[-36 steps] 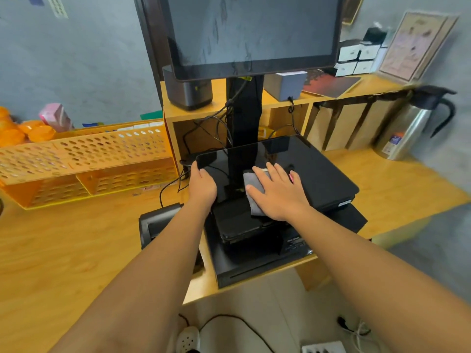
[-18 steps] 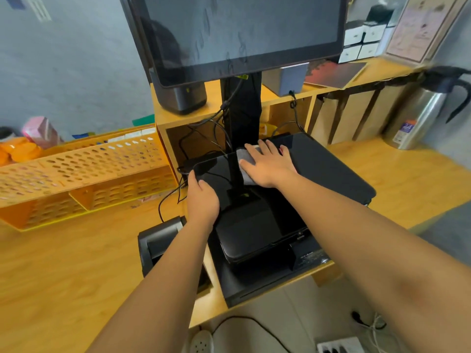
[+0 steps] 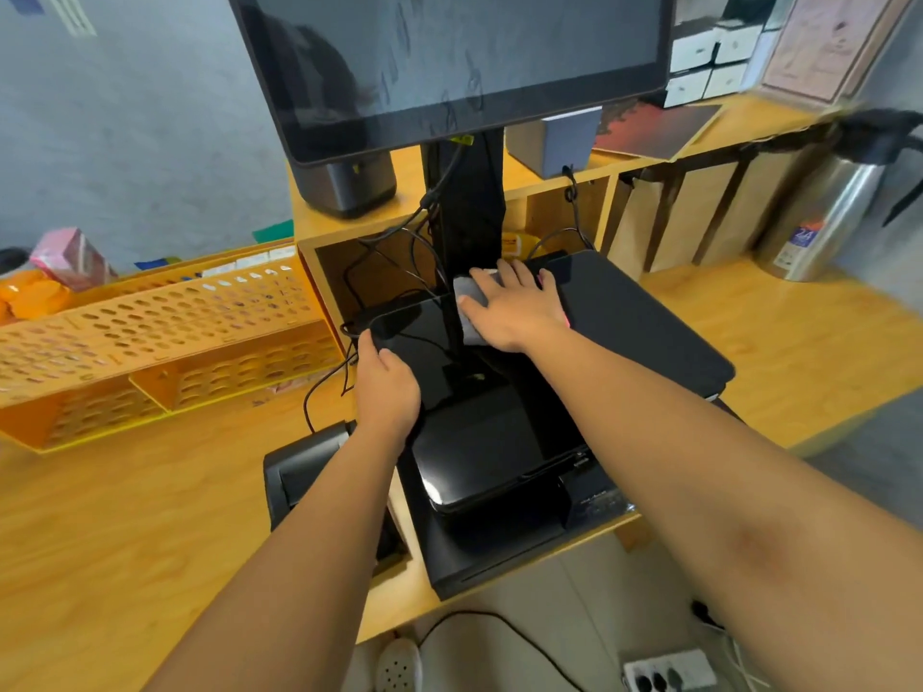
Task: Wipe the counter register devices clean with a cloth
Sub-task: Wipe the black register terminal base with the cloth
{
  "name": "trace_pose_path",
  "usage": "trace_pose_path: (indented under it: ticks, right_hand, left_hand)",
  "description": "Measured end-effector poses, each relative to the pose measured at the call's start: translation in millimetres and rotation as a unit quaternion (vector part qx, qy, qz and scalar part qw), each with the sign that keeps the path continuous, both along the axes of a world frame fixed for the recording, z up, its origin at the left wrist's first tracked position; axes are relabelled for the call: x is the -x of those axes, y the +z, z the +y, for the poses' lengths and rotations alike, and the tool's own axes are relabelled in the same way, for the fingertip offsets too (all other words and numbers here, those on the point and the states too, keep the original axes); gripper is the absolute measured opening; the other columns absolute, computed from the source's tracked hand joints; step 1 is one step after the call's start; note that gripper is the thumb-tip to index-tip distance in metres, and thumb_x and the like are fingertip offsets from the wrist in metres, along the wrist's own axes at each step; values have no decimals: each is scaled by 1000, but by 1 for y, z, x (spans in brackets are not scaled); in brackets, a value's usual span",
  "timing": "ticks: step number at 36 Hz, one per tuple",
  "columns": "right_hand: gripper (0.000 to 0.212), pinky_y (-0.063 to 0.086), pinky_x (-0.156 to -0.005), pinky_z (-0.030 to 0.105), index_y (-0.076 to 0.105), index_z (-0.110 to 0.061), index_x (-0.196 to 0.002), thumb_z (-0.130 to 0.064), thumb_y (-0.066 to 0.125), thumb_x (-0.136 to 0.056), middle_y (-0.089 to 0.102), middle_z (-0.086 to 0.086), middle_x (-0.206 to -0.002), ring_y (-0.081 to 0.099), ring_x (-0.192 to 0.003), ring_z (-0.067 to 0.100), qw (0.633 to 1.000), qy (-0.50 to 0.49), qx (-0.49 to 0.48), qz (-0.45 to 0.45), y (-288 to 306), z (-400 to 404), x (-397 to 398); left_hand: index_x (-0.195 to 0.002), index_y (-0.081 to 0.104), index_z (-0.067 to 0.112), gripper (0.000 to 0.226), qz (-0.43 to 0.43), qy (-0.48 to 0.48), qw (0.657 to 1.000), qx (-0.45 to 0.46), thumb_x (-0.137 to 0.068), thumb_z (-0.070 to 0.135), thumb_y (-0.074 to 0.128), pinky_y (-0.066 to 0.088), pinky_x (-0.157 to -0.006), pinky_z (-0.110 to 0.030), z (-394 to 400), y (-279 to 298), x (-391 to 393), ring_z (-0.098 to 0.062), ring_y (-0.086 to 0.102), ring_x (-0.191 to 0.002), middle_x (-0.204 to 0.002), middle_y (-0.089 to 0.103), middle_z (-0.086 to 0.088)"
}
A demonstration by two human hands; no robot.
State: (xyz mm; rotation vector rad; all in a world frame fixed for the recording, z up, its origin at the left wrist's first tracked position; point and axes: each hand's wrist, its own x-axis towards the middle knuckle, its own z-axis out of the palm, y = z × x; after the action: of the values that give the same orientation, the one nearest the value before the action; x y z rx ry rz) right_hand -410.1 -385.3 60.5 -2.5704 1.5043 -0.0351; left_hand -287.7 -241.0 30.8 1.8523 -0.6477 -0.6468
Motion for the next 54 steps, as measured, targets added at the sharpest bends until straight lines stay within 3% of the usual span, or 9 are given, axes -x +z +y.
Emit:
trace_pose_path:
  ticks: [14, 22, 36, 48, 54]
  right_hand:
    - [72, -2, -123, 51, 6, -41, -162, -73, 17, -98, 6, 1, -172, -2, -158, 22, 998, 59, 16, -13, -16, 84, 73]
    - [71, -1, -123, 51, 7, -41, -161, -72, 15, -98, 6, 1, -172, -2, -158, 23, 999, 42, 22, -16, -17, 88, 102]
    - [68, 0, -123, 52, 8, -39, -162, -67, 16, -101, 6, 2, -172, 0, -158, 23, 999, 31, 19, -5, -10, 32, 80]
    - [74, 0, -122, 56, 6, -41, -161, -74, 12, -95, 8, 1, -172, 0, -158, 25, 1000, 5, 2, -11, -16, -58, 55]
    - [78, 0, -121, 57, 10, -42, -160, -77, 6, -91, 9, 0, -172, 1, -158, 26, 999, -31, 1, -16, -21, -87, 58]
  left_hand:
    - [-165, 17, 25, 52, 8, -1, 1000, -26, -113, 24, 22, 27, -125, -48, 8, 14, 8, -33, 27, -154, -170, 26, -5]
    - [-165, 17, 21, 52, 6, -9, 1000, -27, -114, 24, 22, 22, -127, -46, 11, 17, 12, -30, 22, -157, -171, 23, -5]
    - [-165, 16, 14, 52, -36, 0, 999, -37, -114, 20, 24, 22, -123, -35, 3, 11, 9, -28, 24, -156, -170, 25, -7]
    - [-165, 18, 19, 52, -67, 5, 997, -41, -114, 23, 26, 23, -122, -34, 0, 4, 4, -25, 26, -155, -170, 27, -3]
    - [-165, 20, 21, 52, -72, 9, 997, -33, -114, 23, 27, 30, -109, -28, 0, 4, 4, -15, 40, -141, -167, 33, -2]
